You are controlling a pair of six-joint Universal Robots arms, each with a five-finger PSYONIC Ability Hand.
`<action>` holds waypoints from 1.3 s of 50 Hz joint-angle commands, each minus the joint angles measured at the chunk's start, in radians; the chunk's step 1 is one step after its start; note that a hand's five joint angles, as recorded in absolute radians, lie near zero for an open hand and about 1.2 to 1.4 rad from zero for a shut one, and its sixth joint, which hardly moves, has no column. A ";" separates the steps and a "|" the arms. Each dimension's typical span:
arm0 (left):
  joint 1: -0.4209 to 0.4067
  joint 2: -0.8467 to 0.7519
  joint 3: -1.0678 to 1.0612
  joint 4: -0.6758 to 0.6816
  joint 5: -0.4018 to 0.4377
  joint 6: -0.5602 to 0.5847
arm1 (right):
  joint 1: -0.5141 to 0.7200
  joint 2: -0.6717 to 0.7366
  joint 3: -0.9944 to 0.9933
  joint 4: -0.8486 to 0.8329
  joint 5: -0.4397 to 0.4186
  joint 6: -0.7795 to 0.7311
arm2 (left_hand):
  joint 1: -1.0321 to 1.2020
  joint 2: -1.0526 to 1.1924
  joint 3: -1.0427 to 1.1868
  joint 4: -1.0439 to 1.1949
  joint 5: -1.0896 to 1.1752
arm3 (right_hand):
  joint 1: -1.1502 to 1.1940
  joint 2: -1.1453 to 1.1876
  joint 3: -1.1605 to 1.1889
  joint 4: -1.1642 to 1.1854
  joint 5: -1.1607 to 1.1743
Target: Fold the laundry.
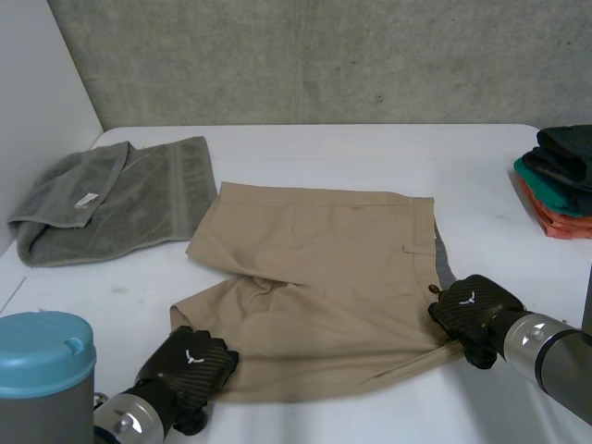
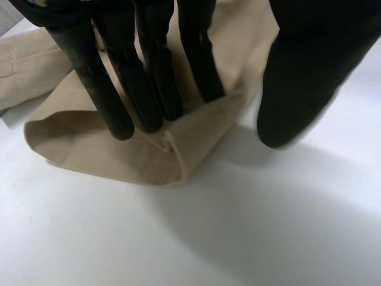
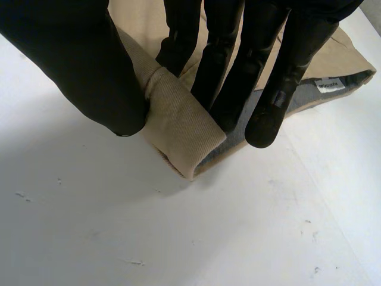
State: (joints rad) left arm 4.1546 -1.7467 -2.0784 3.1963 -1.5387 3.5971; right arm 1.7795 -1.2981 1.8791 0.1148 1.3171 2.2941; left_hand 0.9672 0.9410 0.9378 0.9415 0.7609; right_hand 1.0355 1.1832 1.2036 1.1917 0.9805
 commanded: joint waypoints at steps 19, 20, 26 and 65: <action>-0.166 0.150 0.118 -0.294 -0.121 0.022 | -0.086 -0.208 0.048 0.338 0.001 -0.248 | 0.429 0.455 0.459 0.455 0.461 | 0.361 0.213 0.193 0.205 0.241; -0.159 0.148 0.136 -0.268 -0.123 0.023 | -0.083 -0.204 0.043 0.321 0.001 -0.239 | 0.429 0.455 0.459 0.455 0.461 | 0.361 0.213 0.193 0.205 0.241; -0.082 0.020 0.309 -0.022 -0.123 0.032 | -0.077 -0.161 -0.047 0.139 0.013 -0.079 | 0.429 0.455 0.459 0.455 0.461 | 0.361 0.213 0.193 0.205 0.241; -0.039 -0.753 1.057 0.595 -0.054 0.318 | 0.098 0.467 -0.678 -0.509 0.297 0.071 | -0.793 -0.766 -0.763 -0.767 -0.761 | -0.861 -1.009 -1.029 -1.017 -0.980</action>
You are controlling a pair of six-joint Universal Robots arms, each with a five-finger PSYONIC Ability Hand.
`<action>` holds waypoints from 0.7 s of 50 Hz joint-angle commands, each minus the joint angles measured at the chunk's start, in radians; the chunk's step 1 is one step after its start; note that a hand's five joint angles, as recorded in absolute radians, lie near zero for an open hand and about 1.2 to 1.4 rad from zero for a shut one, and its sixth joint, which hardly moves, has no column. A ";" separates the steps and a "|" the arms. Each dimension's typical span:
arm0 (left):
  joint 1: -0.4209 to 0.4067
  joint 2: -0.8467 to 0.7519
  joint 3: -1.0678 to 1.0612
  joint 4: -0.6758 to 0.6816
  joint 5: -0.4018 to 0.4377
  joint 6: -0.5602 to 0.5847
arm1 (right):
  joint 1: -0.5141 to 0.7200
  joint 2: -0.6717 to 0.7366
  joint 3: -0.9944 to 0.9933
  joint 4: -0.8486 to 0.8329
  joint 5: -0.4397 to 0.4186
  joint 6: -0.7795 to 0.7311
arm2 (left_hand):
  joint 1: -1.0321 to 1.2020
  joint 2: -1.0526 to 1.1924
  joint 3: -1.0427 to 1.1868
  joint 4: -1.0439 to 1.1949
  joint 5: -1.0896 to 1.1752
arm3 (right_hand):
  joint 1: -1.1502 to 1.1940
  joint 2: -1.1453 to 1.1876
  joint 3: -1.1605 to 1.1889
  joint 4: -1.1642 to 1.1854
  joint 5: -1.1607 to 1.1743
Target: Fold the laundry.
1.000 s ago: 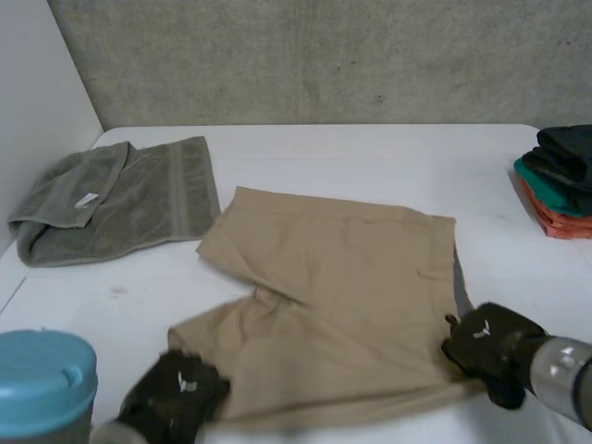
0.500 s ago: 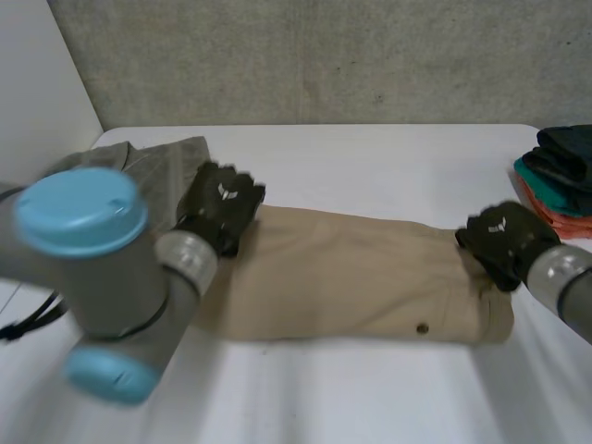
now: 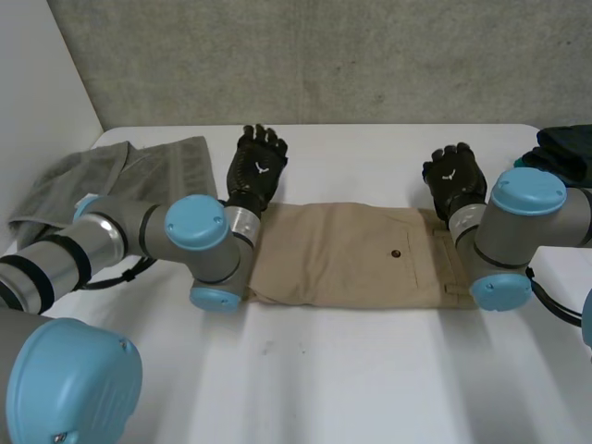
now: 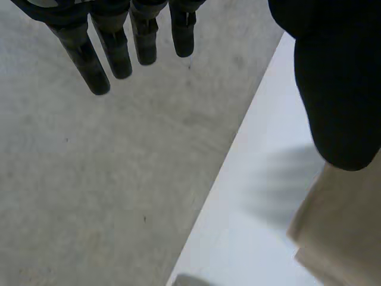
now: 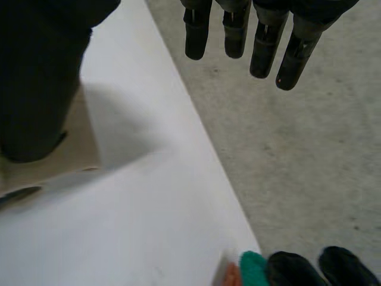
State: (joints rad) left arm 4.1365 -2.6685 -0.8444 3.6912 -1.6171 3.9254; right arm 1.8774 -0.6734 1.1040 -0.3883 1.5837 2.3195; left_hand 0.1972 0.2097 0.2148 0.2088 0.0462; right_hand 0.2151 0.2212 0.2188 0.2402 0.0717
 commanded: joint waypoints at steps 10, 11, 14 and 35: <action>-0.015 0.459 -0.495 0.098 0.011 -0.126 | -0.061 -0.503 0.330 0.410 -0.184 0.291 | -0.023 -0.035 -0.040 -0.034 -0.046 | 0.028 0.022 0.024 0.003 -0.003; -0.012 0.507 -0.552 0.083 0.011 -0.171 | -0.072 -0.503 0.345 0.446 -0.200 0.308 | -0.023 -0.035 -0.040 -0.034 -0.046 | 0.046 0.040 0.042 0.021 0.015; -0.007 0.582 -0.649 0.032 0.017 -0.279 | -0.103 -0.505 0.421 0.526 -0.251 0.362 | -0.023 -0.035 -0.040 -0.034 -0.046 | 0.081 0.075 0.077 0.056 0.050; -0.010 0.651 -0.775 -0.085 0.025 -0.459 | -0.135 -0.333 0.520 0.198 -0.241 0.324 | -0.023 -0.035 -0.040 -0.034 -0.046 | 1.181 1.175 1.177 1.156 1.150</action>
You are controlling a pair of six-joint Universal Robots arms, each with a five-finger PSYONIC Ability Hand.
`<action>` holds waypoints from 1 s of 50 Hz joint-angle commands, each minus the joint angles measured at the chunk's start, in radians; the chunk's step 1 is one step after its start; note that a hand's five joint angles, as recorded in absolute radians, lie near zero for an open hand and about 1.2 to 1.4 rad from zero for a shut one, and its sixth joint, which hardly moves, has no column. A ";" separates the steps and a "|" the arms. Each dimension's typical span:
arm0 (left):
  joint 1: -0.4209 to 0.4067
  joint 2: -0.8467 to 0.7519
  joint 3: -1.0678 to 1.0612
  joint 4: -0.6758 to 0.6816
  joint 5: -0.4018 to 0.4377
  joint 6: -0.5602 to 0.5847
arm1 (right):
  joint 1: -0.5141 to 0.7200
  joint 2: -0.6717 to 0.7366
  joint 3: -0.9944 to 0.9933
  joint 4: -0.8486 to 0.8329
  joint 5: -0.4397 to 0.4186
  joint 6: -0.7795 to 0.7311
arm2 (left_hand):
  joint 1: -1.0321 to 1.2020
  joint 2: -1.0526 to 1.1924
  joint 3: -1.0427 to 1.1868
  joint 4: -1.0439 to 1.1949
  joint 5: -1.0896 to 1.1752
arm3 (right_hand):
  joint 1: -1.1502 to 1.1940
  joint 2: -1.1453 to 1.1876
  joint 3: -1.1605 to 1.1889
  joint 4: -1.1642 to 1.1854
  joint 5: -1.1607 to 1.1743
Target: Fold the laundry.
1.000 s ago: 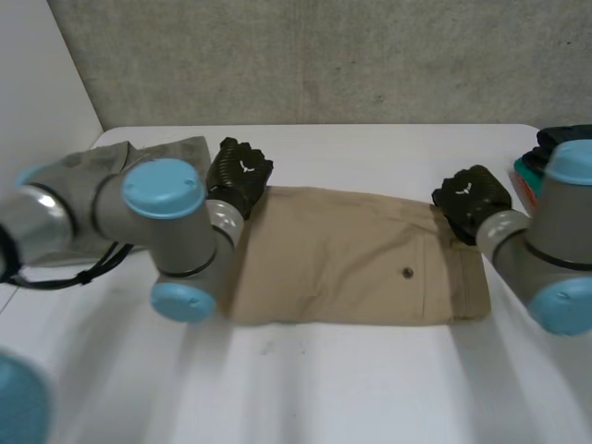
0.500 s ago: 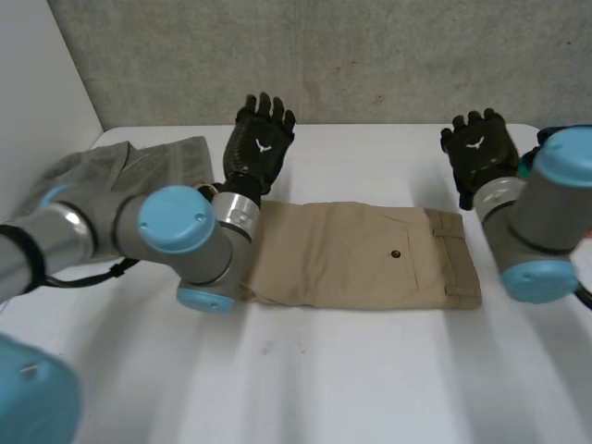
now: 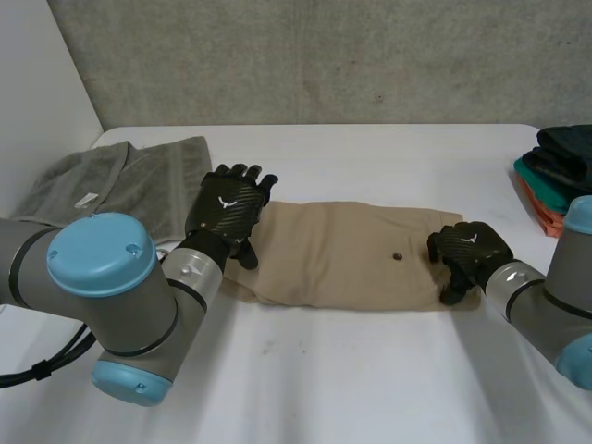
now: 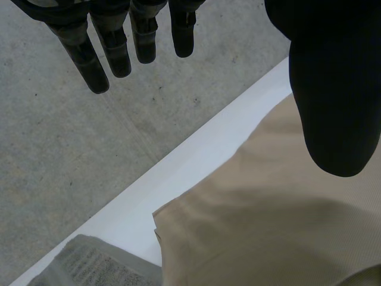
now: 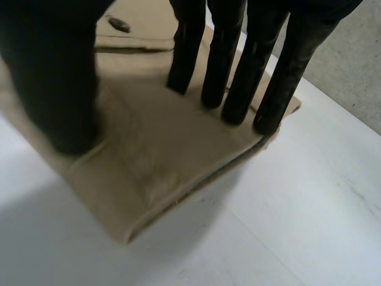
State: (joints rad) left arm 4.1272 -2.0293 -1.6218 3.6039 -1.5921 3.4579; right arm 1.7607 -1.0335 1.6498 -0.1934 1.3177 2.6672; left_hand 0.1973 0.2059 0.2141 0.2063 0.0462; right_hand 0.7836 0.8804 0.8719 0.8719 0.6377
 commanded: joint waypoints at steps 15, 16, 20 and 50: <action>0.001 0.118 -0.041 -0.002 -0.003 0.001 | -0.266 -0.195 0.024 0.152 0.005 -0.288 | -0.023 -0.031 -0.040 -0.032 -0.046 | 0.613 0.516 0.524 0.524 0.584; 0.001 0.123 -0.046 -0.004 -0.003 0.001 | -0.279 -0.200 0.019 0.161 0.003 -0.324 | -0.023 -0.031 -0.040 -0.032 -0.046 | 0.613 0.516 0.524 0.524 0.584; 0.002 0.133 -0.059 -0.002 -0.002 0.001 | -0.224 -0.210 -0.007 0.161 0.005 -0.459 | -0.023 -0.031 -0.040 -0.032 -0.046 | 0.613 0.516 0.524 0.524 0.584; 0.081 0.202 0.017 -0.013 -0.017 -0.003 | 0.401 -0.130 -0.173 -0.021 -0.213 -0.036 | -0.023 -0.031 -0.040 -0.032 -0.046 | -0.609 -0.706 -0.697 -0.697 -0.638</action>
State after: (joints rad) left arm 4.2120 -1.8101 -1.6821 3.5898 -1.6089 3.4563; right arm 2.2315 -1.0236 1.4862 -0.2147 1.0776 2.1449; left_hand 0.1973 0.2059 0.2141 0.2063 0.0462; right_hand 0.5280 0.5895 0.6217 0.6274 0.4577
